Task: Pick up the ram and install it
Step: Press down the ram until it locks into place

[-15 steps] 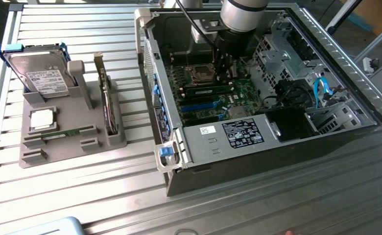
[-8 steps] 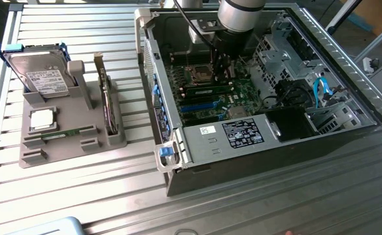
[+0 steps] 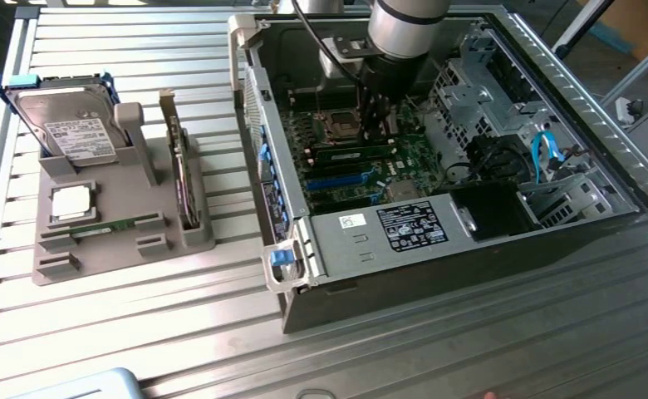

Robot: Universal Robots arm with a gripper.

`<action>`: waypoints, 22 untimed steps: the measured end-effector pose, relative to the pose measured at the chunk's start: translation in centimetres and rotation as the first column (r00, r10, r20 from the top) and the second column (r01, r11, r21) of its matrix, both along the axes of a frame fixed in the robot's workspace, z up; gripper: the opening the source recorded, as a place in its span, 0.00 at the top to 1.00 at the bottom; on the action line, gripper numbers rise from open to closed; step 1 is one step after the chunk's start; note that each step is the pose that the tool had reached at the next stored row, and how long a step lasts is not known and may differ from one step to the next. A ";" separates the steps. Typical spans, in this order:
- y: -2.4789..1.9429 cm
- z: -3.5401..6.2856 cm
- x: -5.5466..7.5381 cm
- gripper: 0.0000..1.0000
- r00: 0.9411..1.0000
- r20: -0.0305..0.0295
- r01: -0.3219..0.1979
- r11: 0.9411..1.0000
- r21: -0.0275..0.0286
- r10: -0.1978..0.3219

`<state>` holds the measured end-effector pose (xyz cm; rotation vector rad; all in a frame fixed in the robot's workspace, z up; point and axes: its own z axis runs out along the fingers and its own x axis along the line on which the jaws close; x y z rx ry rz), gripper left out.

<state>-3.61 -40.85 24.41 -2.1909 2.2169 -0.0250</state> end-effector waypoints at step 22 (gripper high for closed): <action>0.00 -0.95 0.0 0.90 1.000 0.003 0.000 1.000 0.000 0.000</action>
